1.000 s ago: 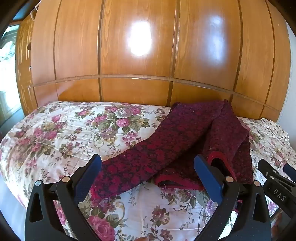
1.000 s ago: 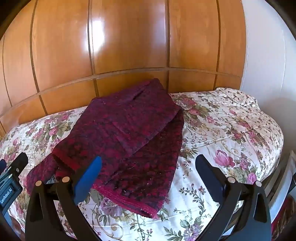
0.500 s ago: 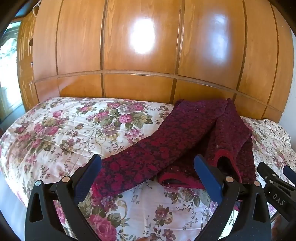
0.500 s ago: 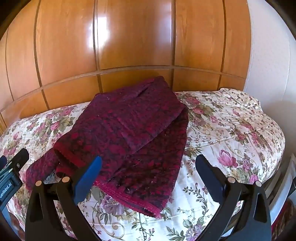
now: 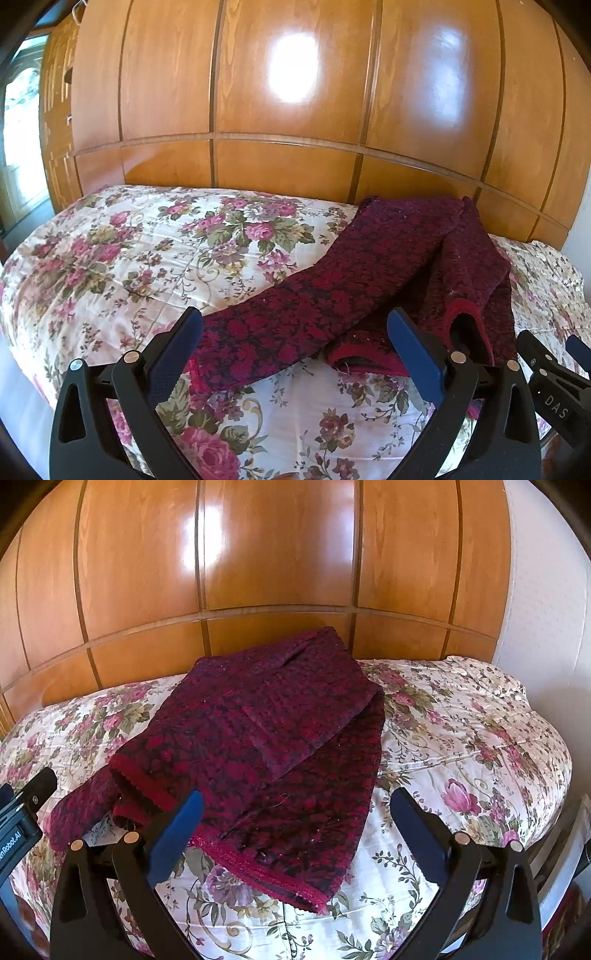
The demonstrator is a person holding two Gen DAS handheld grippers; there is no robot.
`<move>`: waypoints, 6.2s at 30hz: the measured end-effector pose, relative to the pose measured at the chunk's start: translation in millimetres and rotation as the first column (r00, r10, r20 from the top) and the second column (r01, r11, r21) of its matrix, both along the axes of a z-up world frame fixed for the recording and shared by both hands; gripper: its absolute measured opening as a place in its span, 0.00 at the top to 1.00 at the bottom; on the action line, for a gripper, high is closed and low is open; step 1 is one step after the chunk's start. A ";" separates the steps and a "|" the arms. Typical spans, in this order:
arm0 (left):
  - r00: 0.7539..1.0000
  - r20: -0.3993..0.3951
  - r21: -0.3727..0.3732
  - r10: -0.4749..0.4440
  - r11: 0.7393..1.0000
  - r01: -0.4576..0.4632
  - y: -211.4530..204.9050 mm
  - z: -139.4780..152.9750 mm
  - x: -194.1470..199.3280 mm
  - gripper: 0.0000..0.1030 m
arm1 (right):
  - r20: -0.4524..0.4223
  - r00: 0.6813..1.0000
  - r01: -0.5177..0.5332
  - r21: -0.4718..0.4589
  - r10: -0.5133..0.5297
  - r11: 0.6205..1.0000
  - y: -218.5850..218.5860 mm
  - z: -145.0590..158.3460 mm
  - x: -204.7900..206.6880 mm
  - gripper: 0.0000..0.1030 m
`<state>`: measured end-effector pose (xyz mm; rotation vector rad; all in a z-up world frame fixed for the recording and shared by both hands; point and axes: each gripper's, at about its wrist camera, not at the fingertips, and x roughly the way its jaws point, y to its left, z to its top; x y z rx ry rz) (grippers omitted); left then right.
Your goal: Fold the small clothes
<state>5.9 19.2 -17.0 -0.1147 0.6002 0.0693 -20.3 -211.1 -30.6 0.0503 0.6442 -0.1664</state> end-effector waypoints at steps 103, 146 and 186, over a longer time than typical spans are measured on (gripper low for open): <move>0.942 -0.259 -0.198 -0.215 0.966 0.166 11.0 -67.6 56.0 0.04 | 0.052 0.887 -0.446 0.354 0.458 0.822 -4.6 19.4 62.1 0.02; 0.942 -0.223 -0.002 -0.251 0.967 0.256 36.9 -57.0 124.7 0.83 | -0.083 0.873 0.484 0.022 -0.480 0.875 -350.4 -8.1 134.4 0.21; 0.825 -0.293 -0.519 -0.484 0.805 0.288 14.7 -98.1 182.0 0.86 | -0.326 0.899 -0.140 0.419 0.293 0.897 -89.2 -82.1 97.0 0.60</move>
